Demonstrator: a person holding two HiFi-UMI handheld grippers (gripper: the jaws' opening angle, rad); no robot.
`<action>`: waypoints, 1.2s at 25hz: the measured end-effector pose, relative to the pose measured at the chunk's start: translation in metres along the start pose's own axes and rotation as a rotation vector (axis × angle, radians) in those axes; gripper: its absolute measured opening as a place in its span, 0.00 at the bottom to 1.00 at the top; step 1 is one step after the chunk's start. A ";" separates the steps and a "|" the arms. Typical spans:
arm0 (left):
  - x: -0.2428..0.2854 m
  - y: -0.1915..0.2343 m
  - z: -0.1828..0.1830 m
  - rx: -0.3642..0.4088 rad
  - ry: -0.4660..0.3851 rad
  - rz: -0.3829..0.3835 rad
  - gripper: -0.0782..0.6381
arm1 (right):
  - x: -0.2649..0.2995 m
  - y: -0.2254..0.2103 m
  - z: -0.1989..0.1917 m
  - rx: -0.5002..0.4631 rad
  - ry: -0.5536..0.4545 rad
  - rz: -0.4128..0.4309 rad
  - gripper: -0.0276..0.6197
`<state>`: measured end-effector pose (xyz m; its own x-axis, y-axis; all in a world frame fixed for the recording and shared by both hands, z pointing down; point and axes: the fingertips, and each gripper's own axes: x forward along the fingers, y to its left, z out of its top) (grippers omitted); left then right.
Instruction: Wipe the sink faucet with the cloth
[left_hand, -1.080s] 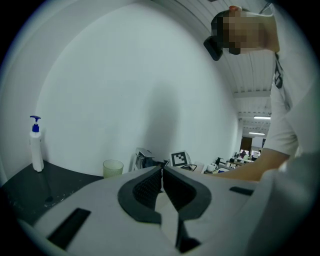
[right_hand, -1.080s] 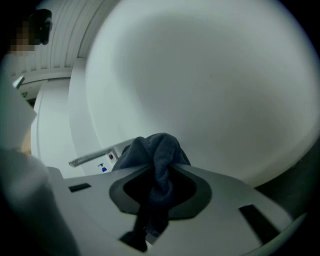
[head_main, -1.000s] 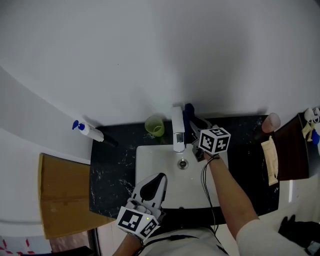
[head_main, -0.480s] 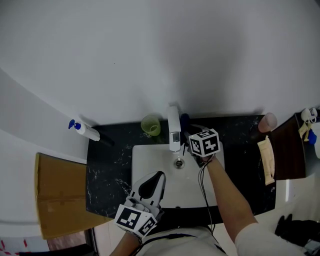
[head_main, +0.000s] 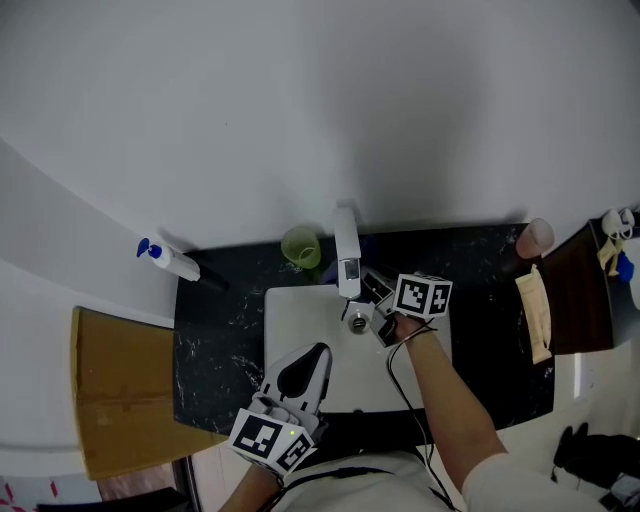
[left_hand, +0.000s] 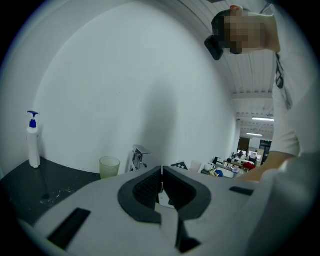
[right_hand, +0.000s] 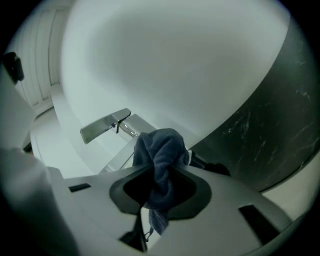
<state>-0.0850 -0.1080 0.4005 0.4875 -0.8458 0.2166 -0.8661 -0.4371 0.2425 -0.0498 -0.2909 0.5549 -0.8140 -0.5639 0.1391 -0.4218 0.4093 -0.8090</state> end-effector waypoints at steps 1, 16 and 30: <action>-0.001 0.001 -0.001 0.000 0.003 0.003 0.12 | 0.002 0.001 -0.002 0.005 0.002 0.003 0.16; -0.012 -0.002 -0.007 0.007 0.015 0.009 0.12 | -0.015 0.029 -0.019 -0.930 0.172 -0.056 0.16; -0.006 -0.014 -0.006 0.016 0.016 -0.008 0.12 | -0.065 0.067 -0.050 -0.481 0.056 0.163 0.16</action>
<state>-0.0749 -0.0953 0.4015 0.4964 -0.8371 0.2298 -0.8636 -0.4493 0.2288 -0.0452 -0.1909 0.5205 -0.8991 -0.4315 0.0742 -0.4132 0.7800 -0.4699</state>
